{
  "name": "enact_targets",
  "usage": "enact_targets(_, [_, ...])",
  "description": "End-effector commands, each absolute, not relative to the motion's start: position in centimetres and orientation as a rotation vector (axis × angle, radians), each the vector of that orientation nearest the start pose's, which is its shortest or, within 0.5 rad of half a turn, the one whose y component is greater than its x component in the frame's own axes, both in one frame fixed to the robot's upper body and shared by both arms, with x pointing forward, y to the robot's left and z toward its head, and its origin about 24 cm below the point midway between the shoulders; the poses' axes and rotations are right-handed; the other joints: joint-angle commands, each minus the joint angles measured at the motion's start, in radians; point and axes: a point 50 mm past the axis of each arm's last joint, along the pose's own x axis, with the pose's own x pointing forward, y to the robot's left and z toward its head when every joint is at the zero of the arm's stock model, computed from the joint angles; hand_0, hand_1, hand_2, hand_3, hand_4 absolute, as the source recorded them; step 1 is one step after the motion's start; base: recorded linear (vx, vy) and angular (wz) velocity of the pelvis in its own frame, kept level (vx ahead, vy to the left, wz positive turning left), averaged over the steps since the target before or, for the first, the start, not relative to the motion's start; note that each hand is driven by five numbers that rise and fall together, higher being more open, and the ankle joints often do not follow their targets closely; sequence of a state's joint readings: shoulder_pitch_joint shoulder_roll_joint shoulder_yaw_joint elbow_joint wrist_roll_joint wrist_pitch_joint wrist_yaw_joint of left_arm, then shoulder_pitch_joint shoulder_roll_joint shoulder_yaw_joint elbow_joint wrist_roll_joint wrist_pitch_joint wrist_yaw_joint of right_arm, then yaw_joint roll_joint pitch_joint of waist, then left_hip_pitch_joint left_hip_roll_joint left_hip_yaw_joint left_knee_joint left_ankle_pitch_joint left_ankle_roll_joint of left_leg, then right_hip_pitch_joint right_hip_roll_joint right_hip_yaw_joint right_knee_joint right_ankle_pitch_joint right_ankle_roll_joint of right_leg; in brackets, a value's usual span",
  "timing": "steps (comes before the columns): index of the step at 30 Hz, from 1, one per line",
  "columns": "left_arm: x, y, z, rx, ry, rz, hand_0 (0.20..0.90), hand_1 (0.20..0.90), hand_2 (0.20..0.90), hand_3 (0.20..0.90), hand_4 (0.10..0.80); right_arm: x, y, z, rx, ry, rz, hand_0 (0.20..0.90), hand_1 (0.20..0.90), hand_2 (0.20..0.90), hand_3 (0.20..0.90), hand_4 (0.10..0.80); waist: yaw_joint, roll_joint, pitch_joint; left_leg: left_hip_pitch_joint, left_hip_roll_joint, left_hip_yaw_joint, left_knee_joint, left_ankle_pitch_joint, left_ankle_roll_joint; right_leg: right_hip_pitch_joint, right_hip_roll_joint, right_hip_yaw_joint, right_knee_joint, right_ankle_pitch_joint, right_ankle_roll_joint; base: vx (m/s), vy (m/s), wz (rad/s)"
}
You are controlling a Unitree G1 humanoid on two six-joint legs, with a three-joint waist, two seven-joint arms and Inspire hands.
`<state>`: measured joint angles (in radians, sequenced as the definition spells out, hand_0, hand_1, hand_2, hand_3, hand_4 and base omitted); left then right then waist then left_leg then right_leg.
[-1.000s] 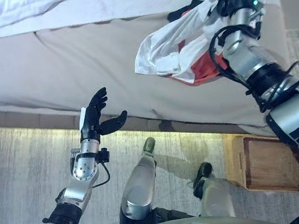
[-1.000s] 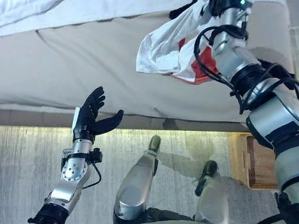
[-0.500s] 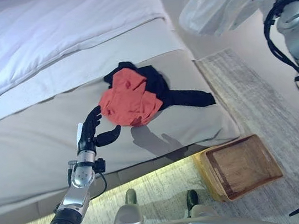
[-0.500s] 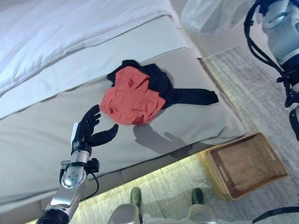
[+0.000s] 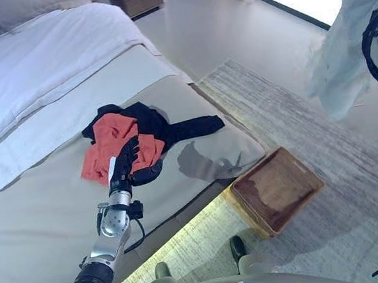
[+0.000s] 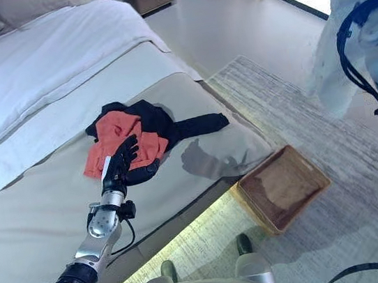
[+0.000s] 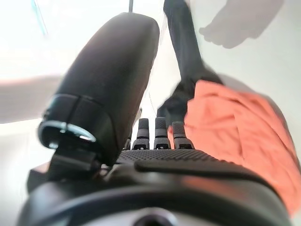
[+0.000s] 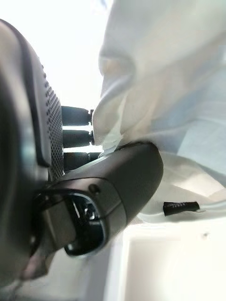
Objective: Pick up the clothes from the bed and place them into the basket
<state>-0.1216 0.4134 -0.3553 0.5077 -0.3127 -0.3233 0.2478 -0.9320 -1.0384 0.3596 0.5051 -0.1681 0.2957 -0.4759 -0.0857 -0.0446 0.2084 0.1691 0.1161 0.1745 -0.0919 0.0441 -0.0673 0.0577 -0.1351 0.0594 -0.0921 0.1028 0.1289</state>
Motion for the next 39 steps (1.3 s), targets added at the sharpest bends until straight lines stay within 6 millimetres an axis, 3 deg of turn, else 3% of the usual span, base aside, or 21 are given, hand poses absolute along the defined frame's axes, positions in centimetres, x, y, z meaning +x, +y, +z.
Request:
enact_targets(1, [26.9,19.6,0.3,0.226,0.011,0.018,0.9,0.9,0.9,0.9,0.8,32.5,-32.8,32.4,-1.209,-0.402,-0.84,0.3,0.3,0.3,0.2,0.1,-0.013,0.005,-0.106,0.004,0.065,-0.016,0.005,-0.058,-0.03,-0.008,-0.014,0.009,0.044,-0.026,-0.004,-0.012,-0.012,-0.25])
enact_targets(7, [27.7,18.9,1.0,0.224,-0.016,0.008,0.9,0.9,0.9,0.9,0.8,33.3,-33.5,25.9,-1.151,-0.22,-0.682,0.3,0.3,0.3,0.2,0.1,-0.053,0.023,-0.082,0.016,0.064,0.023,0.005,-0.064,-0.031,-0.03,-0.01,0.034,0.044,-0.013,-0.005,-0.025,-0.032,-0.22])
enact_targets(18, [28.3,17.1,1.7,0.191,-0.057,0.003,0.9,0.9,0.9,0.9,0.8,32.7,-32.9,17.6,-1.045,-0.082,-0.571,0.3,0.3,0.3,0.2,0.1,-0.1,0.066,-0.022,0.014,0.052,0.043,0.005,-0.069,-0.024,-0.074,-0.008,0.073,0.074,-0.012,-0.01,-0.019,0.011,-0.1])
enact_targets(30, [28.2,16.5,1.9,0.172,-0.073,-0.018,0.9,0.9,0.9,0.9,0.8,32.6,-32.9,14.2,-1.089,0.028,-0.51,0.3,0.3,0.3,0.2,0.1,-0.093,0.097,0.004,0.018,0.045,0.034,0.005,-0.067,-0.027,-0.074,-0.019,0.071,0.082,-0.016,-0.013,0.0,0.0,0.0])
enact_targets(39, [28.3,16.5,1.8,0.173,-0.07,-0.033,0.9,0.9,0.9,0.9,0.8,32.9,-33.0,13.1,-1.122,0.098,-0.5,0.3,0.3,0.3,0.2,0.1,-0.075,0.103,0.01,0.005,0.047,0.02,0.005,-0.059,-0.031,-0.072,-0.028,0.05,0.068,-0.009,-0.012,-0.021,-0.015,0.05])
